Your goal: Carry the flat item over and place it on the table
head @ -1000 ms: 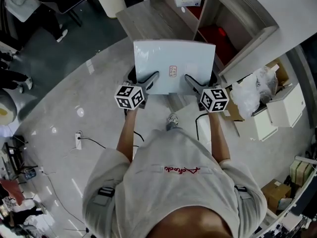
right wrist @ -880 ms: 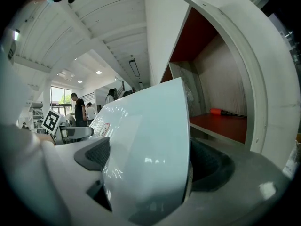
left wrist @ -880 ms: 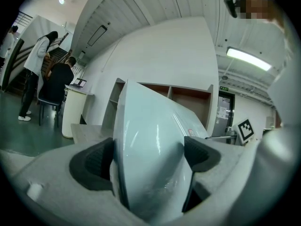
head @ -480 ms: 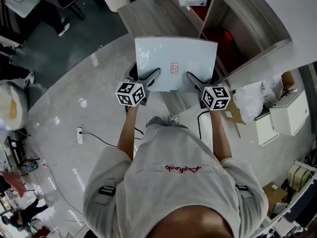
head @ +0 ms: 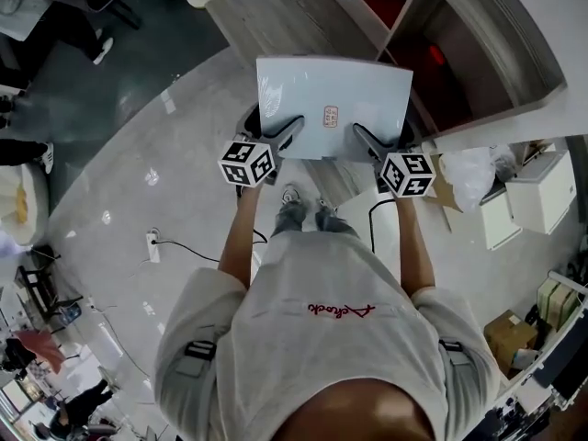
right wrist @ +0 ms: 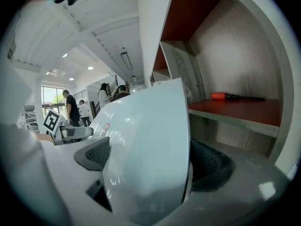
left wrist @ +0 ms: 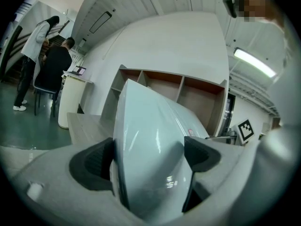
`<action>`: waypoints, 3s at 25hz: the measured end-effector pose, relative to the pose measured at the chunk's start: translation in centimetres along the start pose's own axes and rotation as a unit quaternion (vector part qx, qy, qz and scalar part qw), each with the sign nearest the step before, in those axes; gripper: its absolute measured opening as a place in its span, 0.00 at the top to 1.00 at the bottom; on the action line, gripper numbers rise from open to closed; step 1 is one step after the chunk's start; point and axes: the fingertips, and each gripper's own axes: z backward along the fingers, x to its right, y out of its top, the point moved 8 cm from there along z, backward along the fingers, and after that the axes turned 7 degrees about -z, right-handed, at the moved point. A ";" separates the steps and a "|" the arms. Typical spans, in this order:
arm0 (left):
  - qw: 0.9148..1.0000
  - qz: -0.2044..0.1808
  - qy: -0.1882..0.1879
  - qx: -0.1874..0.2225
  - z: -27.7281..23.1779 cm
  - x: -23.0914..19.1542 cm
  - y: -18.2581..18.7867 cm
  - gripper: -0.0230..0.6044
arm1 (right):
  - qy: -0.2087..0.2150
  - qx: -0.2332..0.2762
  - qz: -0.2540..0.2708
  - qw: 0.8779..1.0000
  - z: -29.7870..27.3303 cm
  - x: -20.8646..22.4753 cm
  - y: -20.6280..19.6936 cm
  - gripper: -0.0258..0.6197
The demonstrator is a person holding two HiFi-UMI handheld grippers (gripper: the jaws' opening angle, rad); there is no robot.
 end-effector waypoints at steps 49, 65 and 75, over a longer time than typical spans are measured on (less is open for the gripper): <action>0.967 0.110 -0.025 -0.227 -13.8 -8.2 -14.1 0.20 | -0.078 -0.190 -0.160 0.966 -11.3 11.4 -13.3 0.12; 0.960 0.118 -0.021 -0.255 -14.4 -8.5 -14.8 0.20 | -0.086 -0.205 -0.176 0.959 -11.7 11.8 -14.2 0.12; 0.970 0.103 -0.008 -0.222 -12.6 -8.4 -13.2 0.20 | -0.108 -0.163 -0.143 0.970 -10.1 11.5 -12.4 0.17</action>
